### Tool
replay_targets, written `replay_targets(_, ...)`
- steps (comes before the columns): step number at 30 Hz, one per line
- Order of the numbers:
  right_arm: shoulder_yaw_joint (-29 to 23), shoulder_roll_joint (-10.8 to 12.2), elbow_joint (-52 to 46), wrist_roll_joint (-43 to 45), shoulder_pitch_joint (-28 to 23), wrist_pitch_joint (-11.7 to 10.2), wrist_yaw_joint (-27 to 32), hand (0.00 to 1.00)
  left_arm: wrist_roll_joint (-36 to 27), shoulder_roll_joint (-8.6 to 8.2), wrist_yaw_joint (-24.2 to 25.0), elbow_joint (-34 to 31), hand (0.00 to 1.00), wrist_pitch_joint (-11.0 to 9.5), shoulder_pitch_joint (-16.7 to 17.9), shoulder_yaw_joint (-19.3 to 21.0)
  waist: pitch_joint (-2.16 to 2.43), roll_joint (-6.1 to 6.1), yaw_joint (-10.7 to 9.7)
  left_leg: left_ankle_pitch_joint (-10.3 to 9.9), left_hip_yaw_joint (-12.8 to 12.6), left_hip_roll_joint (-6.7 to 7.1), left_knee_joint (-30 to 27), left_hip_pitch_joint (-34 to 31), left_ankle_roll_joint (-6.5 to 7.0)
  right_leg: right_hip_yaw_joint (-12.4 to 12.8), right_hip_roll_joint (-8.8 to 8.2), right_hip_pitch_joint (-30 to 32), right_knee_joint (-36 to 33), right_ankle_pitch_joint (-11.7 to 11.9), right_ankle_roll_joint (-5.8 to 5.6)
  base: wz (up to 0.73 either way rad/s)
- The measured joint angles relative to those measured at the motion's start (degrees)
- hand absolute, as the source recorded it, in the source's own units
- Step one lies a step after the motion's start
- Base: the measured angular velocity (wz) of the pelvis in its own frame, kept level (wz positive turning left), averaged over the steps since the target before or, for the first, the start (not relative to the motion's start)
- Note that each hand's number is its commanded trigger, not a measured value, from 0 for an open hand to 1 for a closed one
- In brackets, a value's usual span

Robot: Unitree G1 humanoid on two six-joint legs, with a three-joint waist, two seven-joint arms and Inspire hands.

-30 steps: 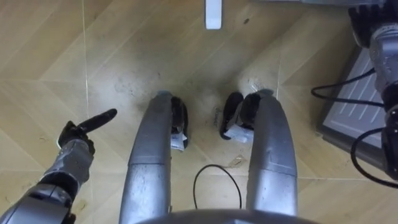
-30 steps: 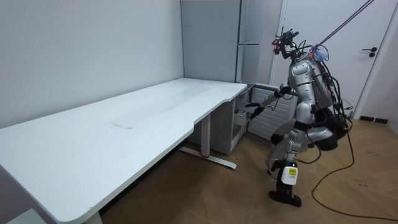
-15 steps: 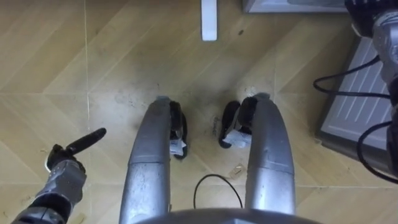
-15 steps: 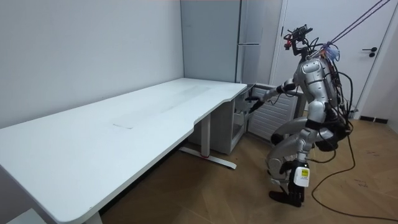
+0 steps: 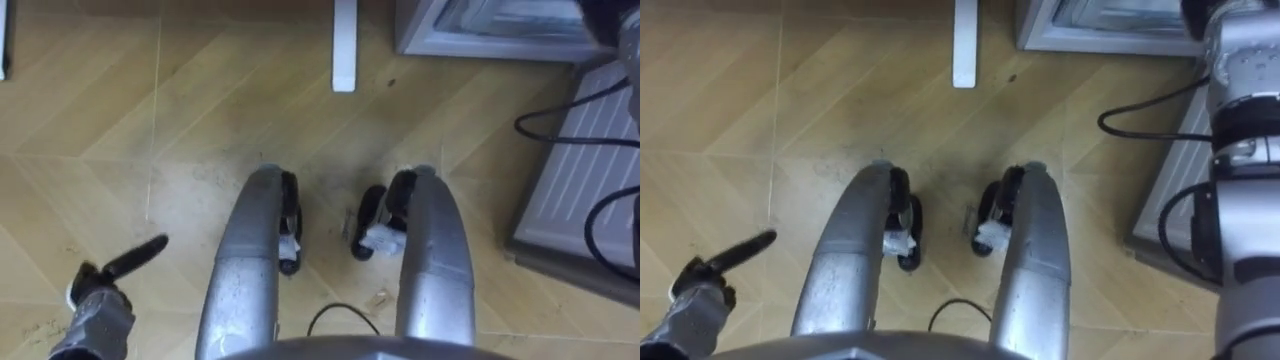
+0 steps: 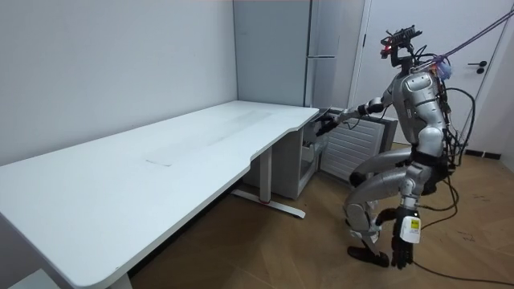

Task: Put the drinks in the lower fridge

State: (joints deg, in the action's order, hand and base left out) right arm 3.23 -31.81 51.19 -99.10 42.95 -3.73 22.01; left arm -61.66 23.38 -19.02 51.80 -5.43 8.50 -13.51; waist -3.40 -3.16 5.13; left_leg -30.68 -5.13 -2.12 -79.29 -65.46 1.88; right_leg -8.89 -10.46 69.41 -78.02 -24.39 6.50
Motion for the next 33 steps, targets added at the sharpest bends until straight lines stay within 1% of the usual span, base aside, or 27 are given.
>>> replay_targets(1, 0.00, 0.00, 0.01, 0.00, 0.00, -0.01, 0.00, 0.00, 0.17, 0.17, 0.11, -0.07, 0.00, 0.00, 0.56, 0.00, -0.03, 0.07, 0.05, 0.00, 0.05, 0.04, -0.15, 0.08, 0.00, -0.03, -0.09, -0.11, -0.20, -0.08, 0.00, 0.12)
replay_targets(2, 0.00, 0.00, 0.13, 0.00, 0.00, -0.13, -0.01, 0.00, 0.76, 0.46, 0.57, -0.02, 0.00, 0.01, 1.46, -0.16, 0.00, 0.18, 0.04, 0.00, 0.15, 0.48, -0.51, 0.15, -0.01, -0.02, -0.53, -0.22, -0.85, -0.36, -0.01, 0.15)
replay_targets(4, 0.00, -0.01, 0.28, 0.00, 0.01, -0.58, -0.98, 0.00, 1.10, 0.54, 1.26, 0.20, 0.00, 0.02, 2.20, -0.62, -0.05, 0.86, 0.33, -0.09, 0.54, 0.75, -1.61, -0.09, -0.06, -0.10, -0.80, -0.22, -1.89, -0.79, -0.15, 0.13)
replay_targets(5, -0.03, -0.13, 1.32, 0.00, 0.07, -0.63, -2.86, 0.00, 1.80, 0.51, 1.96, 0.26, 0.00, 0.14, 2.39, -1.34, -0.09, 1.42, 1.09, -0.36, 0.62, 0.75, -2.57, -0.39, -0.06, -0.15, -0.92, -0.19, -2.74, -1.20, 0.12, 0.07)
replay_targets(6, -0.04, -0.45, 2.87, 0.00, 0.21, -0.66, -5.11, 0.00, 3.12, 0.50, 2.63, -0.09, 0.00, 0.12, 2.59, -2.22, -0.02, 2.04, 1.96, -0.53, 0.76, 0.83, -3.48, -0.66, 0.01, -0.14, -1.12, -0.13, -3.57, -1.55, 0.16, 0.10)
replay_targets(7, -0.05, -0.59, 3.21, 0.00, 0.21, -0.67, -5.97, 0.00, 3.68, 0.49, 3.11, -0.21, 0.00, 0.12, 2.73, -2.57, -0.03, 2.42, 2.16, -0.71, 0.86, 0.85, -3.90, -0.80, 0.36, -0.13, -1.33, -0.11, -4.10, -1.77, 0.02, 0.18)
replay_targets(8, -0.05, -0.65, 3.92, 0.00, 0.21, -0.68, -7.83, 0.00, 3.90, 0.51, 3.86, -0.37, 0.00, 0.13, 2.98, -3.25, 0.03, 2.97, 2.42, -0.83, 0.93, 0.98, -4.75, -1.00, 0.59, 0.12, -1.56, 0.06, -5.04, -2.14, -0.38, 0.17)
replay_targets(9, -0.05, -0.65, 4.25, 0.08, 0.21, -0.67, -9.24, 0.00, 3.82, 0.52, 4.49, -1.08, 0.00, 0.14, 3.56, -3.50, 0.20, 3.26, 3.03, -0.85, 0.91, 1.02, -5.37, -1.19, 0.61, 0.24, -1.66, 0.41, -5.72, -2.38, -0.43, 0.11)
replay_targets(11, -0.04, -0.64, 4.32, 0.10, 0.21, -0.65, -10.67, 0.00, 3.83, 0.54, 5.42, -2.48, 0.00, 0.11, 4.92, -3.51, 0.24, 3.51, 3.56, -0.83, 0.96, 1.01, -6.03, -1.87, 0.58, 0.23, -1.74, 0.86, -6.30, -2.41, -0.41, 0.02)
replay_targets(15, 0.04, -0.63, 4.32, 0.04, 0.20, -0.66, -12.26, 0.00, 3.88, 0.56, 7.57, -5.66, 0.00, 0.50, 7.77, -3.54, 0.26, 3.53, 4.40, -0.83, 1.07, 0.72, -6.22, -2.69, 0.58, 0.24, -1.89, 1.61, -6.45, -2.56, -0.71, 0.03)
replay_targets(17, 0.08, -0.63, 4.32, 0.15, 0.15, -0.66, -13.08, 0.00, 3.89, 0.57, 8.61, -5.80, 0.00, 0.52, 8.19, -3.54, 0.32, 3.61, 4.37, -0.83, 1.17, 0.75, -6.18, -2.95, 0.58, 0.16, -2.11, 1.88, -6.45, -2.75, -1.07, 0.05)
replay_targets(19, 0.08, -0.63, 4.32, 0.18, -0.23, -0.66, -14.02, 0.00, 3.89, 0.58, 9.41, -5.68, 0.00, 0.58, 8.44, -3.54, 0.33, 3.63, 4.32, -0.83, 1.21, 0.81, -6.17, -2.94, 0.58, -0.10, -2.52, 1.82, -6.45, -2.77, -1.09, 0.02)
replay_targets(20, 0.07, -0.63, 4.33, 0.41, -0.74, -0.64, -14.96, 0.00, 3.89, 0.63, 9.94, -5.87, 0.00, 0.83, 8.63, -3.52, 0.45, 3.82, 4.17, -0.83, 1.39, 0.76, -6.17, -2.91, 0.58, -0.33, -2.48, 1.65, -6.27, -2.77, -1.09, 0.00)
replay_targets(21, 0.05, -0.63, 4.33, 0.49, -1.39, -0.64, -16.16, 0.00, 3.89, 0.67, 10.41, -6.05, 0.00, 1.30, 8.71, -3.50, 0.66, 4.15, 3.98, -0.83, 1.74, 0.66, -6.03, -2.89, 0.58, -0.78, -2.38, 1.22, -5.82, -2.76, -1.09, 0.00)
replay_targets(25, 0.13, -0.69, 4.37, 0.78, -2.91, -0.63, -20.14, 0.00, 4.07, 1.06, 11.48, -7.27, 0.00, 1.77, 8.85, -3.32, 0.72, 4.17, 3.99, -0.78, 1.22, 0.69, -4.39, -2.37, 0.60, -0.87, -2.28, 0.81, -4.05, -2.18, -0.96, -0.03)
replay_targets(26, 0.15, -0.69, 4.41, 1.80, -3.97, -0.60, -22.24, 0.00, 5.11, 1.40, 12.01, -7.86, 0.00, 1.93, 8.85, -3.32, 0.73, 4.03, 3.72, -0.73, 1.08, 0.78, -3.45, -1.99, 0.60, -0.90, -2.30, 0.52, -3.17, -1.83, -1.04, 0.00)
replay_targets(27, 0.49, -0.68, 4.48, 3.25, -5.14, -0.39, -24.35, 0.00, 5.23, 1.65, 12.73, -8.00, 0.00, 1.93, 8.82, -3.32, 0.74, 3.91, 3.52, -0.26, 0.98, 0.83, -2.18, -1.58, 0.25, -1.17, -2.39, 0.02, -1.97, -1.50, -1.09, 0.00)
replay_targets(28, 0.66, -0.65, 4.48, 3.92, -5.84, -0.23, -25.29, 0.00, 5.22, 1.81, 13.22, -7.95, 0.00, 1.96, 8.82, -3.32, 0.74, 3.90, 3.36, -0.12, 1.00, 0.84, -1.42, -1.30, 0.36, -1.44, -2.41, -0.36, -1.18, -1.21, -1.31, -0.04)
replay_targets(29, 0.70, -0.65, 4.44, 5.37, -7.33, 0.25, -26.94, 0.00, 5.08, 2.11, 13.74, -7.88, 0.00, 2.23, 8.85, -3.27, 0.77, 3.76, 3.28, 0.15, 0.99, 0.85, 0.21, -0.76, 0.35, -1.84, -2.12, -1.03, 0.66, -0.64, -1.20, -0.10)
replay_targets(31, 0.80, -0.65, 4.27, 6.78, -9.16, 0.70, -28.76, 0.00, 4.86, 2.57, 14.36, -7.67, 0.00, 2.64, 8.93, -2.92, 0.85, 3.07, 3.07, 0.54, 0.82, 0.81, 2.45, -0.10, 0.27, -1.92, -1.49, -1.45, 2.94, 0.39, -0.66, -0.14)
replay_targets(33, 1.02, -0.65, 3.94, 9.12, -11.09, 1.30, -30.32, 0.00, 4.83, 2.99, 15.20, -7.36, 0.00, 2.90, 9.00, -1.73, 1.11, 2.06, 2.11, 1.02, 0.59, 0.67, 4.69, 0.41, 0.63, -1.91, -1.06, -1.75, 5.11, 0.98, -0.76, -0.10)
